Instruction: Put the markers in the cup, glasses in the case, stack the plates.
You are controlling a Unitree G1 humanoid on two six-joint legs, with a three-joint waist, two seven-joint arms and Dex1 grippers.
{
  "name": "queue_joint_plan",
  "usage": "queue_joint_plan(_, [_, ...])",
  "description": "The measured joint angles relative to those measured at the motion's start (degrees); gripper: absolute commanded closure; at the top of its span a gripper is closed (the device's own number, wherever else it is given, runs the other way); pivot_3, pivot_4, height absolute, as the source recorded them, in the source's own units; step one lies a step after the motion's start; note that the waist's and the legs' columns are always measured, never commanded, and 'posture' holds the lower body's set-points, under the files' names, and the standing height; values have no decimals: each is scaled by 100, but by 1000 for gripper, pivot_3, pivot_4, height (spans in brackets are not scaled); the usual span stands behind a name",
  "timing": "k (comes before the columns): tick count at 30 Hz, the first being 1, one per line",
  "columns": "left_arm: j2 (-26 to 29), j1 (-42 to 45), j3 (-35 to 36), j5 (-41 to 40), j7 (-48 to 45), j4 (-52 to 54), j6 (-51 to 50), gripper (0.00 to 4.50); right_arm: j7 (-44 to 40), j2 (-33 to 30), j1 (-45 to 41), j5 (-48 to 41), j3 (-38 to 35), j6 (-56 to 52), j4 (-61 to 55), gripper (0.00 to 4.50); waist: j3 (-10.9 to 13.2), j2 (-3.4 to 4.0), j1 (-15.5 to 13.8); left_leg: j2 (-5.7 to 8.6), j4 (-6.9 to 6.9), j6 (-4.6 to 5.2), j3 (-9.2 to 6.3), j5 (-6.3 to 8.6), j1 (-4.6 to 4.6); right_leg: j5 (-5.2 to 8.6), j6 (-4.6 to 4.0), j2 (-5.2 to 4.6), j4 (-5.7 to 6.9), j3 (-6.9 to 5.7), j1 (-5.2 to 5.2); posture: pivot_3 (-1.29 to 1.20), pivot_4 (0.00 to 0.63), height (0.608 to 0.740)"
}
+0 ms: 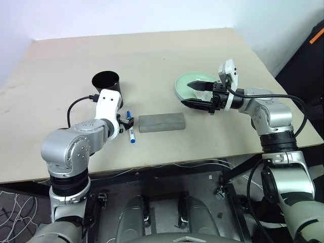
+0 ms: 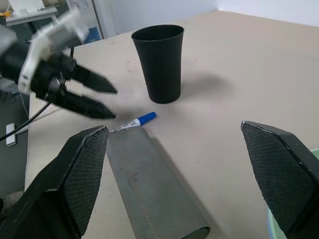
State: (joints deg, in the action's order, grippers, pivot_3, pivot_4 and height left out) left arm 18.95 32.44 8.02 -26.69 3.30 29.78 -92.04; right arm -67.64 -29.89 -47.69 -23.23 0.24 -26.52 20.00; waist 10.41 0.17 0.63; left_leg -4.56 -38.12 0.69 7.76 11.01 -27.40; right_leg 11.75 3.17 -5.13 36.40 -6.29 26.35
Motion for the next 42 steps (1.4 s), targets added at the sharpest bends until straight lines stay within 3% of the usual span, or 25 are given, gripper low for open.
queue_joint_plan(9, [-461, -54, 83, -230, 538, -296, 1, 643, 64, -7, 3, 55, 0, 73, 0, 0, 0, 0, 1, 3, -1, 1, 0, 0, 0, 0, -1, -4, 0, 0, -1, 0, 150, 701])
queue_joint_plan(17, [-466, -71, -59, -549, 1166, -724, 3, 643, 132, -22, 32, 67, -1, 107, 1, 0, 0, 0, -1, 3, -1, 0, 0, 0, 1, 0, -1, -6, 1, 0, -2, 0, 150, 701])
queue_joint_plan(24, [-131, 110, -210, -1253, 1677, -1102, 21, 643, 239, -28, 48, 107, -2, 151, 1, 0, -1, 0, 1, 3, -1, -1, -2, 1, 5, 1, -14, -6, 3, 0, -4, 0, 150, 701])
queue_joint_plan(35, [-227, 229, -5, -1887, 2630, -1390, 27, 4128, 329, -32, 57, 153, -2, 211, 40, 0, -1, 0, 15, 3, -1, -2, -4, 0, 12, 2, -21, -4, 8, 0, -7, 0, 150, 701])
queue_joint_plan(42, [-92, 307, -74, -1770, 2862, -1442, 0, 4211, 369, -31, 55, 198, -2, 329, 162, 0, -1, 0, 27, 1, 0, -8, -6, -4, 12, -3, -28, 5, 9, 1, -3, 0, 150, 701])
